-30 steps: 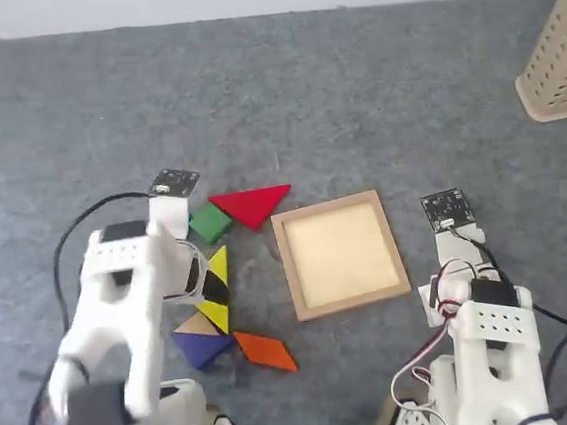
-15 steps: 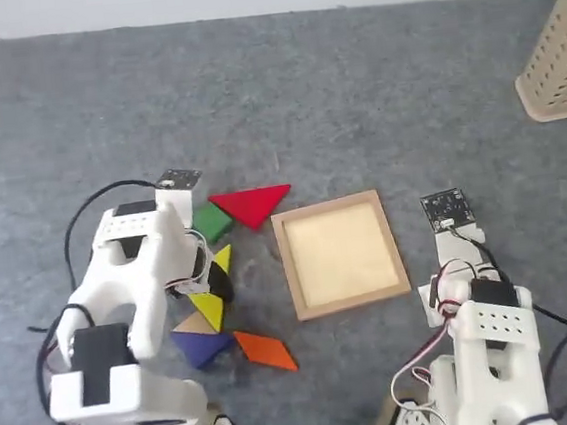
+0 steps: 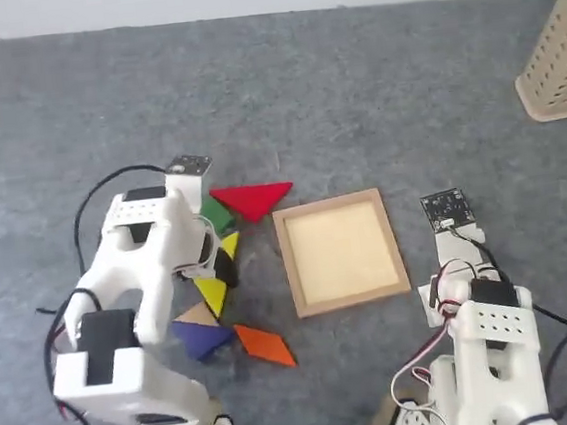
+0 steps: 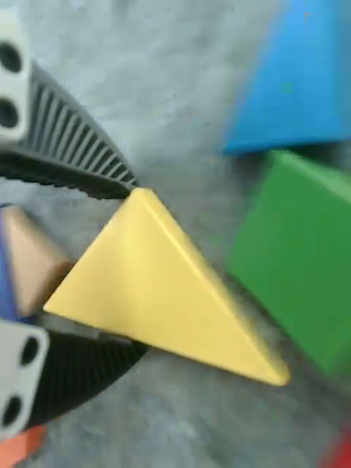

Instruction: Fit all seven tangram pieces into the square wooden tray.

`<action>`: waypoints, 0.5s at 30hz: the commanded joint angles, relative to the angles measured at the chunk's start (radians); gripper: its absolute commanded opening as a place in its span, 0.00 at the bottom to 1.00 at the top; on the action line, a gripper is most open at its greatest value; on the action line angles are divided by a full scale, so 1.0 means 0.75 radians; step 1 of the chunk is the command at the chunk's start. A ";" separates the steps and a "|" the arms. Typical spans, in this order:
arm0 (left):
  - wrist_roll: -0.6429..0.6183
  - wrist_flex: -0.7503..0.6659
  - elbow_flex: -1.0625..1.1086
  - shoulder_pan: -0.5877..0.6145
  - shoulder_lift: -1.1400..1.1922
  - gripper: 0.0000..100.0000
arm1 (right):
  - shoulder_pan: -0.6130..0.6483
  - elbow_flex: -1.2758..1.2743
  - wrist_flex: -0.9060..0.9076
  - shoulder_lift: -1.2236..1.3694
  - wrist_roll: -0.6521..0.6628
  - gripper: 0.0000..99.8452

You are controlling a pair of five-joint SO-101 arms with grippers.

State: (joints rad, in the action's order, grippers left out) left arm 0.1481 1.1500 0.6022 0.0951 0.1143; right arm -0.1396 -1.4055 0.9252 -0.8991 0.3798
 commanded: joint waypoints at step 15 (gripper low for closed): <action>0.149 0.002 -0.269 0.006 0.029 0.29 | -0.009 0.004 -0.019 0.015 -0.012 0.24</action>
State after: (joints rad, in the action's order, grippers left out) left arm 0.2064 1.1623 0.4687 0.0951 0.1343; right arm -0.1396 -1.4055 0.9252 -0.8991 0.3798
